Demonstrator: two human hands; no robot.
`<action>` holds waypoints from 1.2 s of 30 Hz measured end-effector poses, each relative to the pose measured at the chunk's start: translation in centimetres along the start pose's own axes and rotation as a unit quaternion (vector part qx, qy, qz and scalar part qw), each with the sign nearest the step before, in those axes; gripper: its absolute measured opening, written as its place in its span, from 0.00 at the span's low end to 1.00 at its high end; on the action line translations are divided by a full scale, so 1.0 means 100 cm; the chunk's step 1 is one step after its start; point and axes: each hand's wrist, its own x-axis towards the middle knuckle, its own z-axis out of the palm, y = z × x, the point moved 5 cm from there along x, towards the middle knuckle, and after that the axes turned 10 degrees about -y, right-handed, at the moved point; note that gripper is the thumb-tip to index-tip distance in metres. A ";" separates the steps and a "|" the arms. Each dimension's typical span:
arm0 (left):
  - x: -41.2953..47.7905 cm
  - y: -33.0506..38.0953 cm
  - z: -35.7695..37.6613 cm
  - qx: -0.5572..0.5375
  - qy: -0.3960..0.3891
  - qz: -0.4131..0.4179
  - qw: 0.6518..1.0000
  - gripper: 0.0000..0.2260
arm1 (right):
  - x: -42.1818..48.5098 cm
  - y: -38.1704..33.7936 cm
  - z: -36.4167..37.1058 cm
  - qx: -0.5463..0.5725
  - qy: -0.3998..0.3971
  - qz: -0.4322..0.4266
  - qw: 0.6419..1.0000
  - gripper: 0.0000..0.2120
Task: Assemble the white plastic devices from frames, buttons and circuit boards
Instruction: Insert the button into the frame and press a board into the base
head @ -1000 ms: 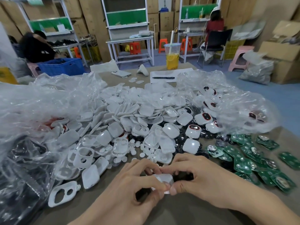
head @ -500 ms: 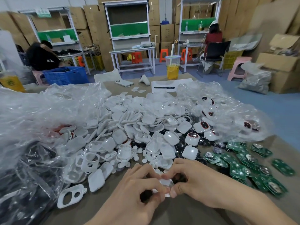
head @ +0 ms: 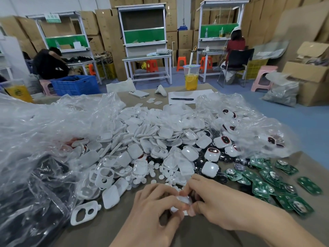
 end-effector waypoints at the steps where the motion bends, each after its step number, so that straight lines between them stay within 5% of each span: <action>1: -0.006 0.000 -0.001 0.031 0.020 0.002 0.999 0.09 | 0.000 -0.002 0.001 0.001 -0.003 0.004 1.000 0.10; 3: -0.020 0.001 -0.009 0.035 0.082 0.004 0.996 0.07 | -0.002 -0.004 0.002 0.003 -0.005 0.013 1.000 0.12; 6: -0.032 -0.008 -0.017 -0.028 0.107 -0.097 0.989 0.04 | -0.005 -0.005 0.006 0.018 -0.003 0.020 1.000 0.14; 9: -0.026 -0.004 -0.016 0.002 0.049 -0.115 0.992 0.13 | -0.009 -0.006 0.008 0.036 0.005 0.017 0.999 0.13; 17: -0.004 0.001 -0.004 -0.077 -0.002 -0.119 0.990 0.09 | -0.017 0.001 0.009 0.114 0.078 0.019 0.990 0.15; 24: 0.021 -0.013 -0.019 -0.259 0.117 -0.049 0.958 0.10 | 0.007 0.001 -0.010 0.385 0.246 -0.019 0.889 0.12; 31: 0.064 -0.034 -0.049 -0.272 0.173 -0.015 0.947 0.10 | 0.057 -0.004 -0.041 0.551 0.272 -0.078 0.785 0.08; 36: 0.074 -0.045 -0.034 -0.222 0.190 -0.024 0.956 0.10 | 0.063 0.004 -0.040 0.499 0.300 -0.069 0.810 0.08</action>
